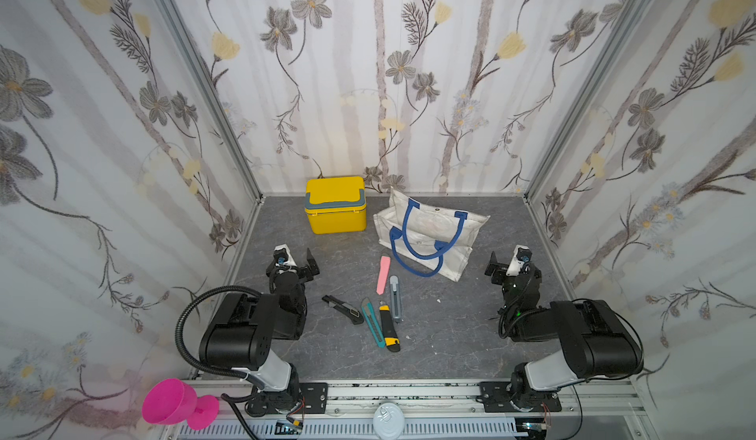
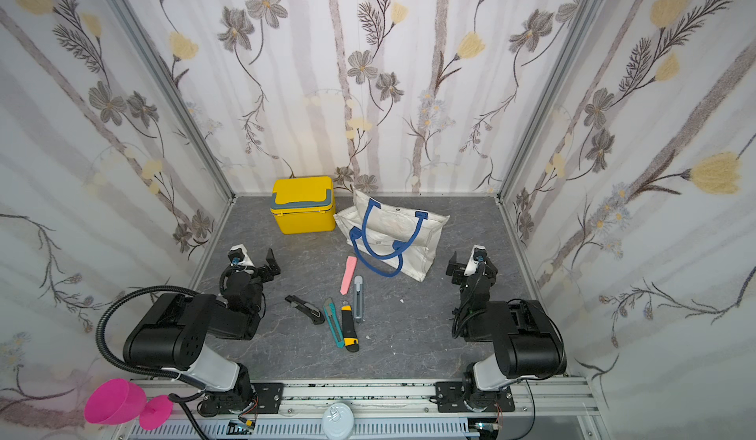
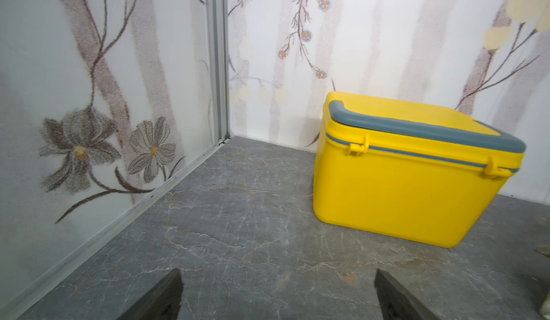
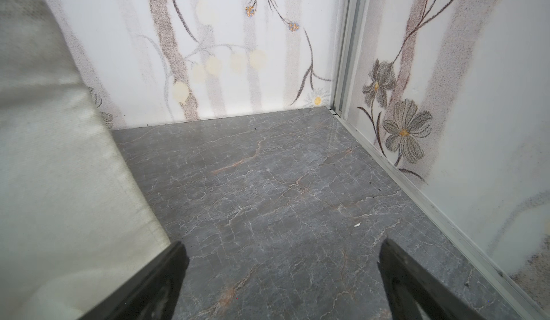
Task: Place the art knife into the pouch
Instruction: Open the pouch at the center of the board.
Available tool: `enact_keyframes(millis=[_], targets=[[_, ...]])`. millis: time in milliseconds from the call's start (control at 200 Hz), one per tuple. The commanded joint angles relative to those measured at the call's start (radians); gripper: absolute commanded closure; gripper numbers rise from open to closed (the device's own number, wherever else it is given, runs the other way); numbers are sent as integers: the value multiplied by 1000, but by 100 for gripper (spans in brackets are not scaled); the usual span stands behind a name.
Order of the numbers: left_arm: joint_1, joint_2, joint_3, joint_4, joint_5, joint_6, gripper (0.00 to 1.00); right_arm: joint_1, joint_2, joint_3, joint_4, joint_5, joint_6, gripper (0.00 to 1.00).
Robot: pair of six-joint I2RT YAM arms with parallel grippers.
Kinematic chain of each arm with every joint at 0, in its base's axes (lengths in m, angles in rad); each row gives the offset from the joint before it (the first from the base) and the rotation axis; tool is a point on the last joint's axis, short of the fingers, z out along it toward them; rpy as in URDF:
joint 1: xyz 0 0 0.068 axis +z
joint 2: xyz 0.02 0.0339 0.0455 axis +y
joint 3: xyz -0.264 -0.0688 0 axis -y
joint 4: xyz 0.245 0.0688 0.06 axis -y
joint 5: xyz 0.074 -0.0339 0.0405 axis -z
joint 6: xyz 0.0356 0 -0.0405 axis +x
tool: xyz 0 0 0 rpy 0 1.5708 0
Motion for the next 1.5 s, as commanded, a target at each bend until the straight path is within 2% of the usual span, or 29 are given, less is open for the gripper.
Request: enact_keyframes(millis=[0, 115, 215, 305, 475, 639, 949, 1039, 1274, 1499], targets=[[-21, -97, -5, -45, -19, 33, 0, 6, -73, 10, -38, 44, 5, 0], [-84, -232, 6, -139, -164, 39, 0, 43, -195, 84, -263, 71, -35, 0], [-124, -374, 59, -299, -129, -31, 0, 54, -259, 157, -390, 23, 9, 0], [-173, -453, 142, -503, -130, -112, 0, 90, -283, 284, -597, 26, 28, 1], [-305, -528, 187, -690, -176, -262, 0, 181, -207, 618, -1021, 42, -42, 0], [-389, -512, 217, -784, -114, -309, 0, 192, -54, 893, -1289, -66, -66, 0], [-447, -447, 244, -781, -67, -332, 0, 250, 123, 1159, -1517, -254, -172, 0], [-448, -427, 244, -762, -65, -337, 0, 281, 177, 1213, -1592, -250, -193, 0], [-451, -391, 267, -752, -45, -359, 0, 373, 172, 1197, -1654, -254, -149, 0], [-455, -365, 334, -803, 11, -429, 0, 436, 105, 1177, -1675, -347, -39, 0]])
